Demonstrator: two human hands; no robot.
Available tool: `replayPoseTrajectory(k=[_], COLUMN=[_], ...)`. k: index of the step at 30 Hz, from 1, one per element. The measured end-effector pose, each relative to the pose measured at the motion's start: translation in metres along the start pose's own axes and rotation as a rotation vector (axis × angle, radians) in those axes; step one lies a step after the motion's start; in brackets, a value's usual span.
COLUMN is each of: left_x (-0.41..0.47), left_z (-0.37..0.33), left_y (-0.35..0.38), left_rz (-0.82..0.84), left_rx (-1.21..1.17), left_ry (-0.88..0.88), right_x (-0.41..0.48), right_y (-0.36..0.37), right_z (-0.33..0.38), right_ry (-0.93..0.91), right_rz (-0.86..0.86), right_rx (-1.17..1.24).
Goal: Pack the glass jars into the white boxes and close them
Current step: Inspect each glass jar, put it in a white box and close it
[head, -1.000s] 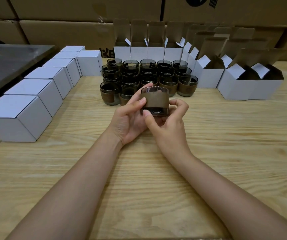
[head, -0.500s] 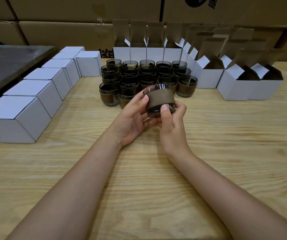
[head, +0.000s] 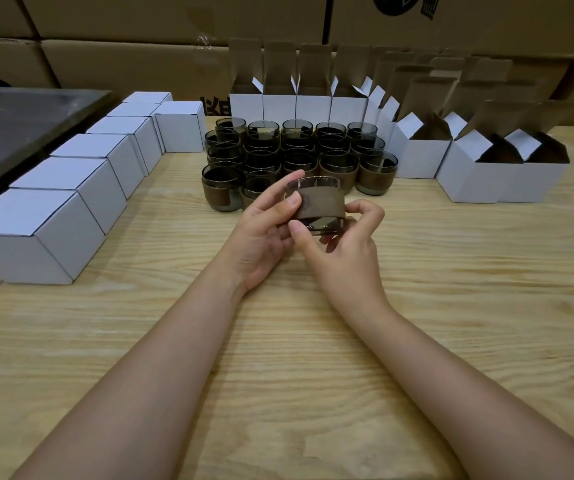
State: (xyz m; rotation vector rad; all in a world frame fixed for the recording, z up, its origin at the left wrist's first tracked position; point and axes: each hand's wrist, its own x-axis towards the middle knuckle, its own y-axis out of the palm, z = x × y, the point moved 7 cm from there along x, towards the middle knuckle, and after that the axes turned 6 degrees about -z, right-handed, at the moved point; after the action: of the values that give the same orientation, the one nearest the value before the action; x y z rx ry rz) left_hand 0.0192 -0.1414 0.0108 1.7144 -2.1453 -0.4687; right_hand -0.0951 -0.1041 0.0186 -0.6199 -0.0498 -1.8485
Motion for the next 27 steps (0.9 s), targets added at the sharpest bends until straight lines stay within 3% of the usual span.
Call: replayPoseTrajectory(k=[12,19,27], left_x=[0.002,0.003,0.004], left_z=[0.005,0.010,0.005], left_y=[-0.002,0.000,-0.003], left_rz=[-0.025,0.016,-0.041], left_rx=[0.016,0.027,0.016], left_ry=[-0.057,-0.087,-0.041], right_x=[0.005,0.003,0.003], right_y=[-0.001,0.012,0.002], right_z=[-0.003,-0.006,-0.003], right_ry=[0.026,0.098,0.059], right_rz=[-0.023,0.103,0.027], right_rx=[0.180,0.266,0.147])
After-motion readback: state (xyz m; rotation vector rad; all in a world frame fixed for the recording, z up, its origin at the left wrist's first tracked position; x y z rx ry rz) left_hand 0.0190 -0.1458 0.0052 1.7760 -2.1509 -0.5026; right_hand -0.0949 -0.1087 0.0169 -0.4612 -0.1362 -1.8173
